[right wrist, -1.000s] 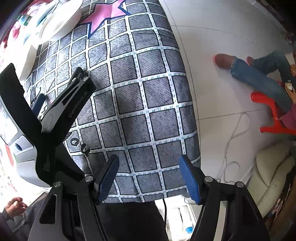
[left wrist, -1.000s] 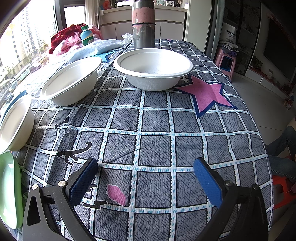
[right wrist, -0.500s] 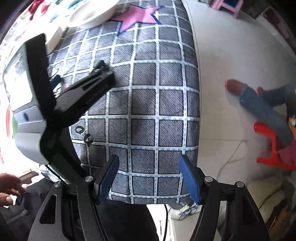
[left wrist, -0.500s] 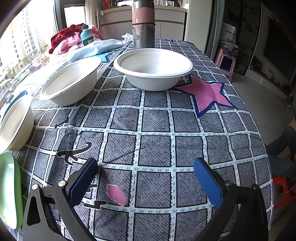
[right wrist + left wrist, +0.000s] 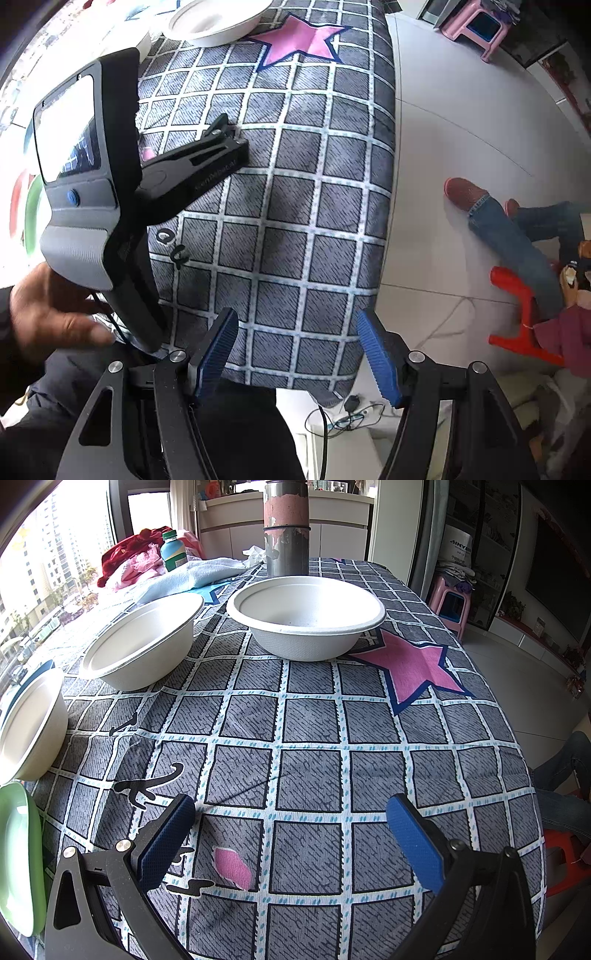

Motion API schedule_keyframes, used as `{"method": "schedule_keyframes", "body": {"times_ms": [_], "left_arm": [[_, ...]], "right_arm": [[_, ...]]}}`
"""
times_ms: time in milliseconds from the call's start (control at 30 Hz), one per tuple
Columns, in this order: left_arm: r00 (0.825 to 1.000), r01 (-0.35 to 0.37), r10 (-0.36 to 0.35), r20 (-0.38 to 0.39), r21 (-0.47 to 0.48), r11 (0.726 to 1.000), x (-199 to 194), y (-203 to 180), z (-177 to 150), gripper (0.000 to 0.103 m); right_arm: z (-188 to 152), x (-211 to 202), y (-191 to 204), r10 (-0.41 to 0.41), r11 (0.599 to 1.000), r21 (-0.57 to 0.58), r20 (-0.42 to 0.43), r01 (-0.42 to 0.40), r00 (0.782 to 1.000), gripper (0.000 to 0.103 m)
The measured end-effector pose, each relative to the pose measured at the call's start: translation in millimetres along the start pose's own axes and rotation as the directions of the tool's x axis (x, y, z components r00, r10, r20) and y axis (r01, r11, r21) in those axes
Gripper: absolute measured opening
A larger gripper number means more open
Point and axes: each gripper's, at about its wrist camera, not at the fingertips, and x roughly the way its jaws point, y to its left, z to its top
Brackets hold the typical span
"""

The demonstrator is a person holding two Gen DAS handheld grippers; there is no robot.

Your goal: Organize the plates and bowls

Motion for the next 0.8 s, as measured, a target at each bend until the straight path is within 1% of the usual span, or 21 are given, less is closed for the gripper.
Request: {"method": "schedule_keyframes", "body": {"times_ms": [133, 267, 300, 367, 400, 467, 533, 567, 633, 667, 700, 733, 767, 800], "left_arm": [[1.000, 0.000, 0.000, 0.000, 0.000, 1.000, 0.0, -0.1, 0.0, 0.103], [1.000, -0.016, 0.016, 0.000, -0.024, 1.000, 0.8, -0.8, 1.2, 0.103], [1.000, -0.017, 0.017, -0.005, -0.019, 1.000, 0.7, -1.0, 1.4, 0.103], [0.999, 0.002, -0.001, -0.052, 0.023, 1.000, 1.0, 2.2, 5.2, 0.103], [0.995, 0.025, -0.020, -0.093, 0.048, 0.999, 3.1, 1.3, 9.1, 0.103], [0.983, 0.061, -0.043, -0.179, 0.096, 0.994, 4.9, 1.7, 12.9, 0.103], [0.963, 0.078, -0.042, -0.265, 0.127, 0.989, 5.5, 7.0, 17.0, 0.103], [0.947, 0.084, -0.039, -0.320, 0.127, 0.988, 7.3, 12.2, 18.3, 0.103], [0.896, 0.097, -0.023, -0.443, 0.145, 0.985, 10.1, 18.6, 22.0, 0.103], [0.880, 0.110, -0.023, -0.475, 0.156, 0.982, 6.3, 22.1, 24.8, 0.103], [0.882, 0.107, -0.016, -0.472, 0.167, 0.980, -0.3, 25.9, 28.2, 0.103], [0.889, 0.103, -0.010, -0.459, 0.179, 0.978, -10.2, 30.6, 33.0, 0.103], [0.892, 0.111, -0.015, -0.452, 0.187, 0.976, -19.5, 33.7, 37.5, 0.103], [0.889, 0.128, -0.027, -0.457, 0.193, 0.973, -28.4, 37.3, 42.3, 0.103]], "right_arm": [[-5.3, 5.3, -3.6, -0.015, 1.000, -0.006, -0.041, 0.015, 0.999, 0.068], [-10.2, 7.7, -4.7, -0.035, 0.999, -0.027, -0.060, 0.034, 0.998, 0.068], [-10.2, 8.8, -5.6, -0.038, 0.999, -0.028, -0.067, 0.036, 0.997, 0.068], [-6.7, 10.9, -5.3, -0.033, 0.999, -0.013, -0.079, 0.032, 0.996, 0.068], [-3.3, 10.3, -4.3, -0.029, 1.000, -0.004, -0.082, 0.029, 0.996, 0.068], [4.3, 7.2, -7.3, -0.021, 1.000, 0.009, -0.077, 0.022, 0.997, 0.068], [11.0, 3.3, -6.6, -0.019, 1.000, 0.012, -0.066, 0.020, 0.998, 0.068], [13.9, 1.8, -4.9, -0.018, 1.000, 0.012, -0.061, 0.019, 0.998, 0.068], [19.9, -0.7, -2.8, -0.015, 1.000, 0.007, -0.048, 0.015, 0.999, 0.068], [24.1, -2.9, 0.7, -0.009, 1.000, 0.003, -0.039, 0.009, 0.999, 0.068], [26.8, -4.6, 3.2, -0.003, 1.000, 0.001, -0.033, 0.003, 0.999, 0.068], [30.7, -5.0, 6.3, 0.008, 1.000, 0.003, -0.036, -0.008, 0.999, 0.068], [34.7, -2.7, 9.8, 0.033, 0.999, 0.015, -0.058, -0.032, 0.998, 0.080], [38.4, -0.6, 10.8, 0.057, 0.998, 0.039, -0.072, -0.055, 0.996, 0.092]]}}
